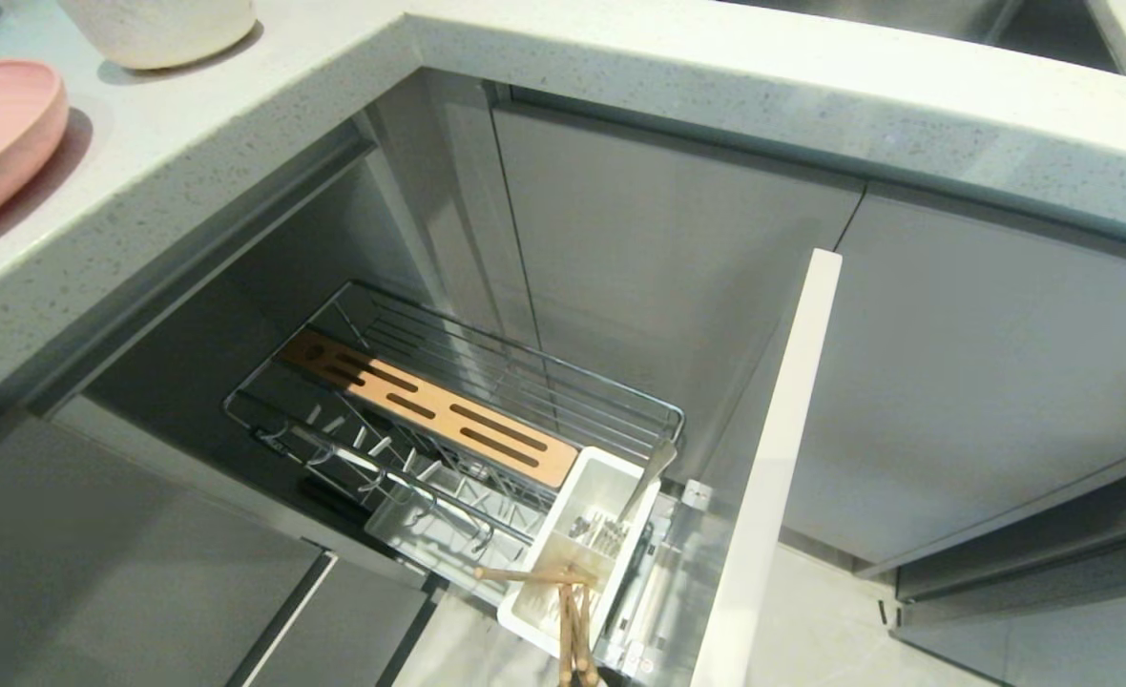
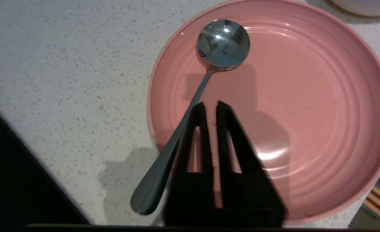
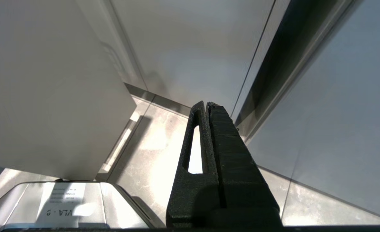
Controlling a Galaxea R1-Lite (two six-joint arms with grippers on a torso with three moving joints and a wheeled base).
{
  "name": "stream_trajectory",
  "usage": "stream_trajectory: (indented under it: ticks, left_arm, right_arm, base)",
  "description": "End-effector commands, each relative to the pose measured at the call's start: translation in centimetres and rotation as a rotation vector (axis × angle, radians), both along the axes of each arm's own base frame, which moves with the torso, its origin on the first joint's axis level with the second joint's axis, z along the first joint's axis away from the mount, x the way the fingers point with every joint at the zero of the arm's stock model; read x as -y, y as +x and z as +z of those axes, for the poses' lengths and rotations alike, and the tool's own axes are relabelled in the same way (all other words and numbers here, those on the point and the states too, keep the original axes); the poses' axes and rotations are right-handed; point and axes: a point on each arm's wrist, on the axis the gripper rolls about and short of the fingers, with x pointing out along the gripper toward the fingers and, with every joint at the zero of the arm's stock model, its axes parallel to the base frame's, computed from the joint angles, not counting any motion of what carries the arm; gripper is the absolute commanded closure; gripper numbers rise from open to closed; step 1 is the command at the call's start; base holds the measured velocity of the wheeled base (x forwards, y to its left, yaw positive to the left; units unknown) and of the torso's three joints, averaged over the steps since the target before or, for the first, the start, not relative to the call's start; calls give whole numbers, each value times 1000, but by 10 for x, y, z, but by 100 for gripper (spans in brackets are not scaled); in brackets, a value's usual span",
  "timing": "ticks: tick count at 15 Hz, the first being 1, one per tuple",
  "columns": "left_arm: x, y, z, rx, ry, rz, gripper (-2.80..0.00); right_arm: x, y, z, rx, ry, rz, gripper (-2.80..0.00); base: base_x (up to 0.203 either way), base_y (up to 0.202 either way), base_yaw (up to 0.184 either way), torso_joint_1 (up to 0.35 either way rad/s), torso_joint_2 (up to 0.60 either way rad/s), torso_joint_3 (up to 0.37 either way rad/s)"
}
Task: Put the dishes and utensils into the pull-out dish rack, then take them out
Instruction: Pick up the spoon and place it in the cupboard
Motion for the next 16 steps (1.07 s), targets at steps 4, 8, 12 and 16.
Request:
stream_trajectory:
  ticks: [4,8,12,16]
  left_arm:
    - [-10,12,-1,-24,-21,-12,-280]
    - [-11,15,-2,-32,-24,-22,-280]
    - [-17,27,-6,-58,-48,-62,-280]
    - [-21,37,-7,-88,-74,-84,-280]
  right_arm:
    - [0,0,0,-2,0,0,0]
    - [0,0,0,-2,0,0,0]
    - [0,0,0,-2,0,0,0]
    - [0,0,0,-2,0,0,0]
  base:
    - [0,0,0,0,0,0]
    - [0,0,0,0,0,0]
    - [0,0,0,0,0,0]
    - [0,0,0,0,0,0]
